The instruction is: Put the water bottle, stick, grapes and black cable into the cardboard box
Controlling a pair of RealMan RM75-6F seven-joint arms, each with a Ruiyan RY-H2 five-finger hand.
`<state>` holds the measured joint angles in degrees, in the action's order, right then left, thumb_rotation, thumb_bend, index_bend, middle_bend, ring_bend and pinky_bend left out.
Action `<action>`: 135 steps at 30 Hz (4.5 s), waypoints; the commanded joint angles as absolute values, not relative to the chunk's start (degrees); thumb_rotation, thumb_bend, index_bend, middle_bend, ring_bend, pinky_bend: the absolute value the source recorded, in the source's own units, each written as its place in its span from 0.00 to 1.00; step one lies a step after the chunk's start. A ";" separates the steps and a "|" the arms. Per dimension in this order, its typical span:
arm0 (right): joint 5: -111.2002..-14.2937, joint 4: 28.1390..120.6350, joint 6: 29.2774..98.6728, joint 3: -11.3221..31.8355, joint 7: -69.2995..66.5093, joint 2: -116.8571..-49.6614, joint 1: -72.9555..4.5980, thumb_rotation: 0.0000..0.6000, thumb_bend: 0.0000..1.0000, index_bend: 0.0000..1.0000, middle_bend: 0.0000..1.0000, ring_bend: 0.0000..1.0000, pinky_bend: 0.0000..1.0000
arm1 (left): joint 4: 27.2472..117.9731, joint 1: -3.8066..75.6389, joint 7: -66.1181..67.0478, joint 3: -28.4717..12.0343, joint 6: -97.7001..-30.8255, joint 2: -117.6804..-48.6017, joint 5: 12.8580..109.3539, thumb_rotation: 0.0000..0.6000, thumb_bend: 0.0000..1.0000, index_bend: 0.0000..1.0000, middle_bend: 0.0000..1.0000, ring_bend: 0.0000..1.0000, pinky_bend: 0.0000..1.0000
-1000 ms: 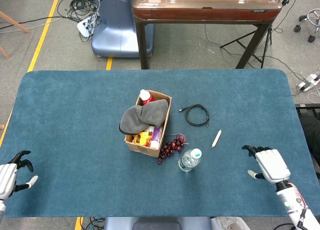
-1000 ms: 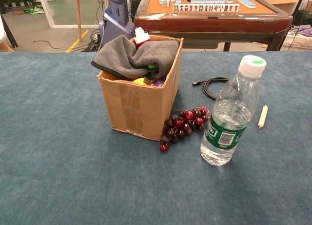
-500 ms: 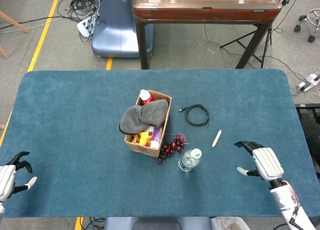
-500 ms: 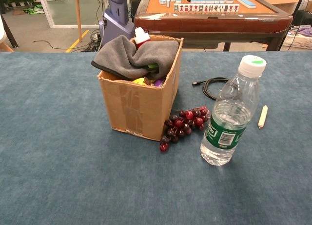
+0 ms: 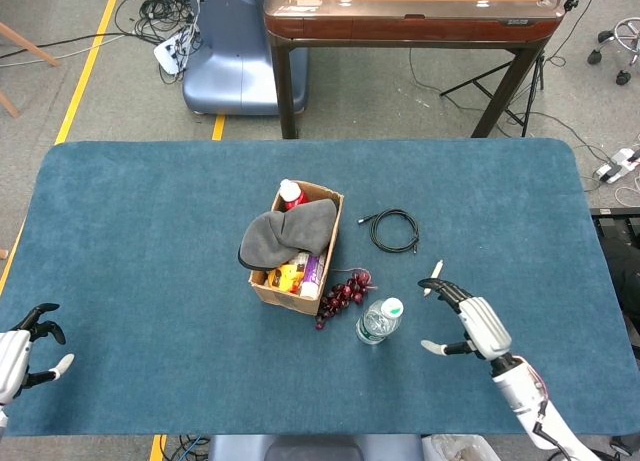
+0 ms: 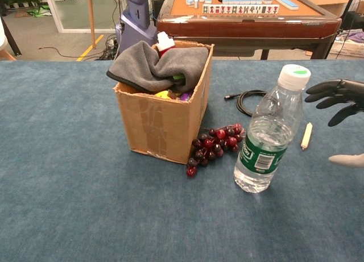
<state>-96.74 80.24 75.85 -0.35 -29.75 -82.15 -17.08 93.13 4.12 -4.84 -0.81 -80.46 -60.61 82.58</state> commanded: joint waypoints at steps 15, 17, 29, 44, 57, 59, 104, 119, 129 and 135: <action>-100.60 68.56 82.06 -0.78 -36.96 -93.04 -19.61 1.00 0.00 0.18 0.20 0.17 0.32 | 93.39 3.87 -5.30 -0.84 -80.80 -60.27 82.63 1.00 0.19 0.55 0.20 0.40 0.67; -100.77 67.49 82.40 -0.88 -37.90 -94.07 -19.97 1.00 0.00 0.18 0.21 0.17 0.32 | 93.42 3.84 -5.35 -0.82 -80.84 -60.22 82.67 1.00 0.19 0.55 0.20 0.40 0.67; -100.13 62.52 81.64 -1.40 -39.92 -99.21 -21.74 1.00 0.00 0.18 0.25 0.18 0.32 | 93.83 3.45 -5.65 -0.81 -81.74 -59.82 83.14 1.00 0.19 0.55 0.20 0.40 0.67; -98.06 55.40 85.94 0.18 -42.77 -106.01 -21.30 1.00 0.07 0.42 0.51 0.45 0.59 | 93.99 3.23 -5.79 -0.77 -81.98 -59.58 83.27 1.00 0.19 0.55 0.20 0.40 0.67; -100.07 58.51 91.55 0.77 -42.74 -104.14 -21.91 1.00 0.11 0.54 0.62 0.57 0.67 | 93.93 3.24 -5.65 -0.79 -81.79 -59.61 83.12 1.00 0.19 0.54 0.20 0.40 0.67; -100.90 61.05 93.21 1.45 -41.52 -102.76 -22.35 1.00 0.11 0.54 0.63 0.57 0.67 | 93.95 3.23 -5.66 -0.79 -81.80 -59.59 83.13 1.00 0.19 0.54 0.20 0.40 0.67; -92.21 68.49 76.25 21.04 -11.77 -105.07 -49.31 1.00 0.14 0.55 0.63 0.57 0.67 | 95.12 2.45 -8.02 -0.77 -83.32 -58.09 84.17 1.00 0.19 0.55 0.20 0.40 0.67; -89.77 70.23 70.21 17.58 -11.94 -103.16 -51.24 1.00 0.00 0.00 0.09 0.08 0.25 | 95.55 1.93 -8.64 -0.70 -84.15 -57.45 84.50 1.00 0.19 0.55 0.20 0.40 0.67; -89.45 79.64 73.11 17.47 -5.91 -96.56 -48.36 1.00 0.00 0.00 0.09 0.08 0.25 | 95.52 2.12 -7.47 -0.59 -83.47 -57.71 84.22 1.00 0.19 0.54 0.20 0.40 0.67; -91.50 85.40 75.55 15.03 -0.02 -88.53 -44.47 1.00 0.00 0.11 0.23 0.15 0.37 | 95.48 2.21 -7.07 -0.61 -83.07 -57.78 83.84 1.00 0.19 0.54 0.20 0.40 0.67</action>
